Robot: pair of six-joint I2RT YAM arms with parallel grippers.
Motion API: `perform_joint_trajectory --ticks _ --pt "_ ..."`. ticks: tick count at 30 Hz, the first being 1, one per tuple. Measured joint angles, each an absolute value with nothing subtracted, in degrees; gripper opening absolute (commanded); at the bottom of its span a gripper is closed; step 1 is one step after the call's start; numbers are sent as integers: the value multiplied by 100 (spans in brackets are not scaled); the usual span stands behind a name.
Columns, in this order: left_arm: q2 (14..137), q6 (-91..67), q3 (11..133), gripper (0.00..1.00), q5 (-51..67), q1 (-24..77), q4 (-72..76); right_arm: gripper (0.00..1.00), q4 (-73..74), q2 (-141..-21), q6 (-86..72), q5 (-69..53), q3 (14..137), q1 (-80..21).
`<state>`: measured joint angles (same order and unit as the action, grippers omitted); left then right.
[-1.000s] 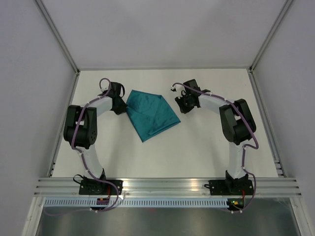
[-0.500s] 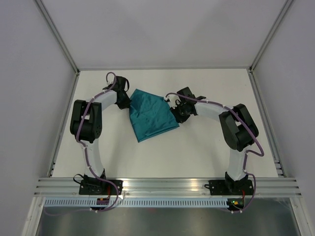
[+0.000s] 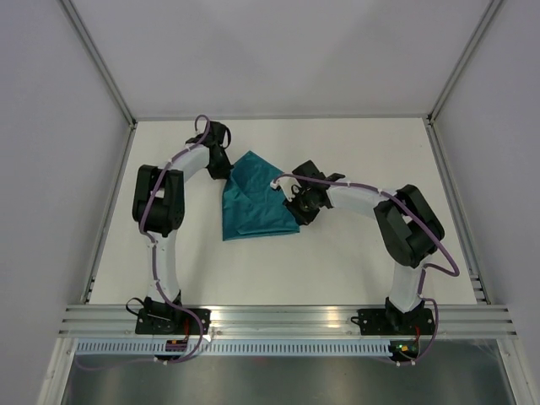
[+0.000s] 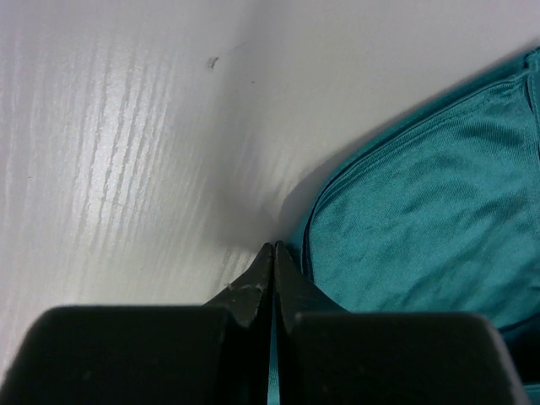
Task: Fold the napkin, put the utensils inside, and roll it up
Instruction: Fold the napkin, then roll the napkin with the utensil
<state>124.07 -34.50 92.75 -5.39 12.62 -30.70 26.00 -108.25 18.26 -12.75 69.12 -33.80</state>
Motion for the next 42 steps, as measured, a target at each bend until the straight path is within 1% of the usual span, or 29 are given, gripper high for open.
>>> perform_joint_trajectory --ticks 7,10,11,13,14,15,16,17,19,22,24,25,29,33,38,42 --pt "12593 -3304 9590 3 -449 1334 -3188 27 2685 -10812 1791 -1291 6912 -3540" --pt "12602 -3232 9623 13 -429 1326 -3223 31 2749 -10781 1739 -1221 6908 -3505" --pt "12602 -3205 9627 20 -416 1319 -3236 34 2768 -10757 1719 -1210 6901 -3485" --pt "12584 -3157 9629 27 -366 1273 -3247 36 2805 -10689 1708 -1205 6893 -3406" --pt "12567 -3133 9627 34 -327 1234 -3251 38 2825 -10634 1710 -1201 6890 -3330" --pt "12543 -3094 9627 36 -283 1175 -3256 39 2834 -10562 1710 -1194 6890 -3232" --pt "12505 -3070 9623 44 -239 1100 -3256 40 2834 -10477 1715 -1175 6890 -3124" --pt "12438 -3028 9612 47 -196 1007 -3256 46 2840 -10385 1728 -1149 6890 -3030" --pt "12228 -2945 9574 51 -126 832 -3258 54 2856 -10182 1745 -1076 6890 -2880" --pt "11688 -2808 9522 55 -117 602 -3251 57 2862 -9804 1776 -1004 6890 -2825" --pt "11231 -2735 9454 55 -104 548 -3127 61 2814 -9566 1848 -965 6886 -2928" --pt "10971 -2707 9395 56 -82 550 -3081 63 2753 -9450 1911 -947 6871 -3011" --pt "9922 -2620 8947 58 56 670 -2722 65 2477 -9139 2276 -777 6687 -3575" --pt "8847 -2552 8202 60 213 808 -2281 65 2300 -9240 2558 -738 6678 -4265" --pt "7634 -2482 7279 63 318 867 -2167 66 1968 -9548 2711 -561 6591 -4888" --pt "6932 -2475 6960 63 340 867 -2145 66 1723 -9904 2829 -399 6589 -5391"
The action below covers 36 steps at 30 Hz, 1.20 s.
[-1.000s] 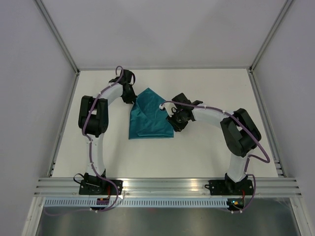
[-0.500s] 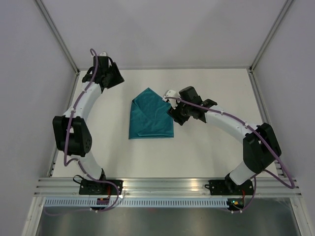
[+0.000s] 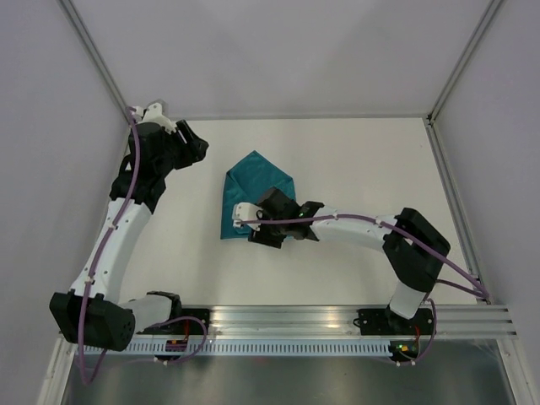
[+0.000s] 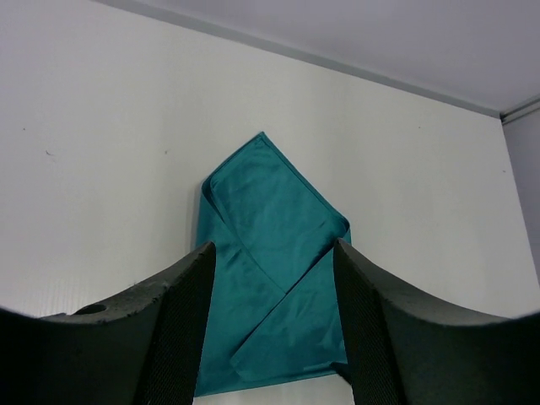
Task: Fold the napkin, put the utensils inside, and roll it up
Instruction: Roll the napkin with the utensil
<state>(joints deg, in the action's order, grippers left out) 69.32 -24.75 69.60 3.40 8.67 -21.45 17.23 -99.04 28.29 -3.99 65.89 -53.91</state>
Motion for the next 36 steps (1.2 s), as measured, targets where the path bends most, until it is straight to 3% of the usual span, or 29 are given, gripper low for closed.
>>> perform_joint_trajectory --ticks 7,21,36 --pt "6661 -2473 6788 64 375 867 -2069 66 1431 -10809 3063 -198 6694 -5719" --pt "6676 -2467 6624 64 517 888 -2045 66 1120 -10997 3391 86 6855 -5660" --pt "6796 -2425 6624 63 655 1024 -2064 63 1503 -11133 3653 -607 7118 -5137"
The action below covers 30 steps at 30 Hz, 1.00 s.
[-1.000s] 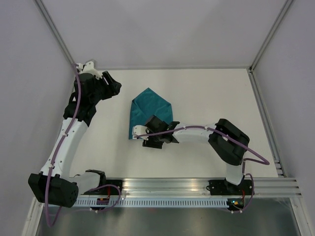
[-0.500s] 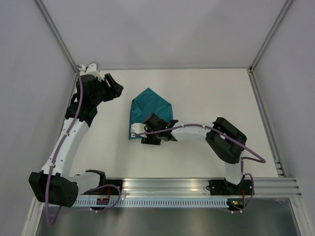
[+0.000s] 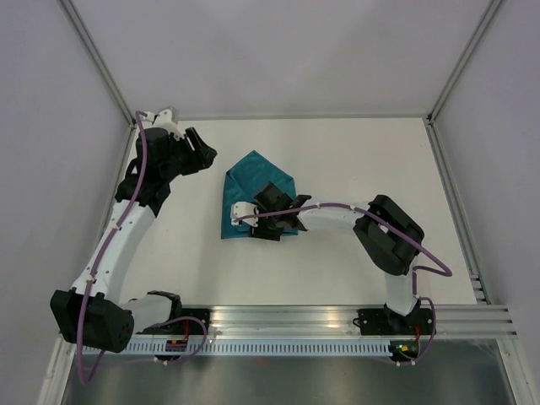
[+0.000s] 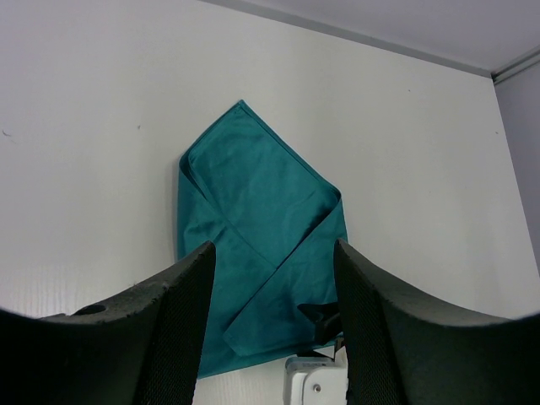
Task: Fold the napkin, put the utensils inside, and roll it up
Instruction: Roll the napkin with the utensil
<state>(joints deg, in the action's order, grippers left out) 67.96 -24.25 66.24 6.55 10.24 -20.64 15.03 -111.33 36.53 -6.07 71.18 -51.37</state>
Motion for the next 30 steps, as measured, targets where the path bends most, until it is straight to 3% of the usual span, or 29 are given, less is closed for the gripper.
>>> perform_joint_trajectory --ticks 12,22,30 --pt "6958 -2405 6624 63 652 1186 -2067 54 1531 -11139 3975 -1000 7067 -5063" --pt "6971 -2311 6624 63 615 1284 -2071 30 2171 -11351 4158 -1367 7470 -5033" --pt "6954 -2287 6624 61 609 1378 -2084 24 2722 -11601 4193 -1619 7896 -4897"
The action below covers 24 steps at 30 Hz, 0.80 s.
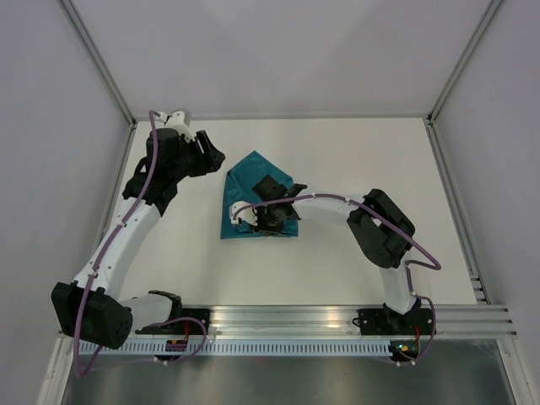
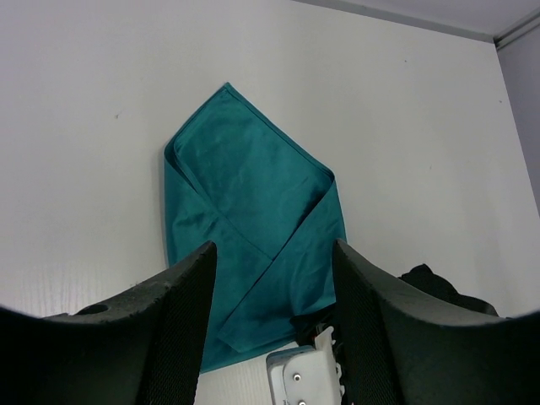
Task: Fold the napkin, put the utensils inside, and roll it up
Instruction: Roll the napkin with the utensil
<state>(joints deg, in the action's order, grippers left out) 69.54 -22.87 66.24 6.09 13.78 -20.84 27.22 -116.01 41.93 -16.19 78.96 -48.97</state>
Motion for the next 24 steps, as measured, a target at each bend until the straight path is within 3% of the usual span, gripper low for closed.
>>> perform_joint_trajectory --ticks 11,24 --pt "6473 -1959 6563 60 266 2241 -1850 21 3264 -11810 4510 -2311 8232 -4471" --pt "5448 -1297 5675 61 237 2930 -982 19 4047 -12001 5026 -2838 8527 -3942"
